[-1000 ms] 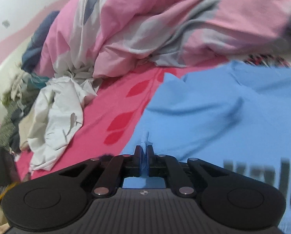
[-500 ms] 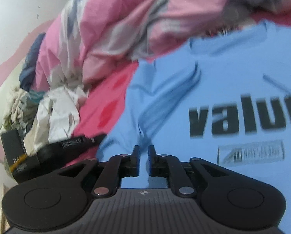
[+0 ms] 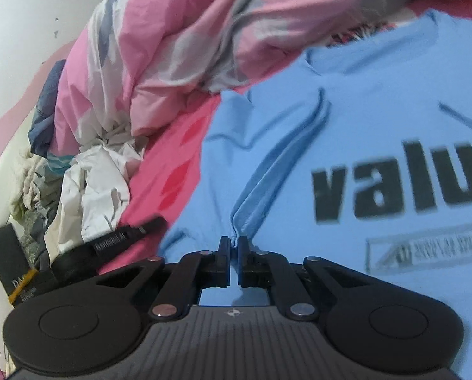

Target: Fold clothes

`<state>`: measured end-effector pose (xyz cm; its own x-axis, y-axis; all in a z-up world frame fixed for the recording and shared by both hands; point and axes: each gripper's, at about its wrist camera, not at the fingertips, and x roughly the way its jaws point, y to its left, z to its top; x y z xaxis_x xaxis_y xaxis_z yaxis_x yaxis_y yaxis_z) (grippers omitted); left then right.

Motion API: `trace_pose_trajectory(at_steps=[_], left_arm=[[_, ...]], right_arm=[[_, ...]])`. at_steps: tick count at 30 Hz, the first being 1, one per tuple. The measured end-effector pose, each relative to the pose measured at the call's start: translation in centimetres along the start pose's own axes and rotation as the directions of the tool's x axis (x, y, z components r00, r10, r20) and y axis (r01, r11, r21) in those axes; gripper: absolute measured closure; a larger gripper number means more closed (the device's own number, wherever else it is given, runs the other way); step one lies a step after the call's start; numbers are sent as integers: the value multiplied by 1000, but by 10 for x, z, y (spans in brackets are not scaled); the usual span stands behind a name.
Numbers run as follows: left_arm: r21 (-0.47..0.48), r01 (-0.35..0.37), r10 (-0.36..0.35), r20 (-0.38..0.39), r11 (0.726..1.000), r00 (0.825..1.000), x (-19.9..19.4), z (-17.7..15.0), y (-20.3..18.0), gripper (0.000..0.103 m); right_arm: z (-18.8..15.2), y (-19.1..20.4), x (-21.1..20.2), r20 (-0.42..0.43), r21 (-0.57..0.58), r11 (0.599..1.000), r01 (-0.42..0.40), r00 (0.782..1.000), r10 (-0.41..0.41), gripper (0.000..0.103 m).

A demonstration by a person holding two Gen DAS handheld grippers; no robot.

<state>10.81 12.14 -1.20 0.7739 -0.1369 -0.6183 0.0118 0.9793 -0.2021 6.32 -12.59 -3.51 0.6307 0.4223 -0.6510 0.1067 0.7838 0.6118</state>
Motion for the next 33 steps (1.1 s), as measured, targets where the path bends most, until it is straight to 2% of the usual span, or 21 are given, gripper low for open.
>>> trace_pose_trajectory(at_steps=[1, 4, 6, 7, 9, 11, 12, 14, 16, 19, 21, 23, 26, 27, 28, 29, 33], left_arm=[[29, 6, -7, 29, 1000, 1000, -5, 0, -4, 97], [136, 105, -117, 82, 985, 990, -20, -3, -17, 95], [210, 167, -193, 106, 963, 976, -29, -7, -27, 90], [254, 202, -235, 110, 946, 966, -33, -11, -33, 88], [348, 278, -327, 90, 895, 941, -40, -20, -48, 74], [431, 336, -399, 61, 837, 915, -46, -30, -62, 73], [480, 343, -416, 50, 808, 908, -48, -37, -70, 73], [563, 318, -406, 35, 763, 913, -49, -50, -84, 73], [612, 289, -376, 15, 736, 926, -44, -60, -94, 73], [638, 256, -320, -16, 726, 947, -33, -66, -101, 73], [643, 235, -291, -20, 729, 957, -29, -67, -100, 73], [635, 245, -288, -37, 733, 957, -25, -68, -97, 73], [632, 248, -279, -52, 734, 959, -24, -69, -97, 75], [634, 248, -279, -53, 732, 959, -23, -69, -98, 77], [633, 252, -283, -54, 732, 957, -23, -69, -98, 81], [633, 257, -288, -55, 731, 956, -24, -70, -98, 92], [606, 251, -292, -33, 755, 956, -27, -64, -93, 98]], right_arm=[[-3, -4, -1, -17, 15, 1000, -4, 1000, 4, 97], [-6, -14, -8, -44, 44, 999, -25, 999, 27, 95], [0, -17, -21, -11, 35, 999, -27, 1000, 28, 91], [6, -19, -29, 18, 32, 999, -23, 1000, 22, 88], [24, -26, -39, 56, 44, 999, -8, 998, 6, 85], [46, -37, -42, 79, 68, 998, 4, 997, -9, 83], [58, -42, -40, 81, 72, 997, 17, 996, -23, 82], [79, -51, -33, 78, 82, 996, 35, 996, -41, 79], [97, -57, -21, 62, 92, 995, 43, 997, -48, 72], [115, -61, 1, 38, 83, 994, 71, 996, -75, 65], [121, -60, 15, 29, 63, 994, 93, 995, -95, 64], [126, -60, 28, 22, 41, 993, 114, 993, -115, 65], [127, -53, 36, 37, -18, 987, 158, 987, -157, 78], [127, -50, 39, 44, -39, 984, 175, 984, -173, 95], [127, -47, 41, 50, -59, 980, 191, 981, -188, 101], [128, -44, 40, 56, -72, 979, 190, 981, -187, 102], [134, -20, 23, 133, -135, 981, 141, 983, -123, 102]])
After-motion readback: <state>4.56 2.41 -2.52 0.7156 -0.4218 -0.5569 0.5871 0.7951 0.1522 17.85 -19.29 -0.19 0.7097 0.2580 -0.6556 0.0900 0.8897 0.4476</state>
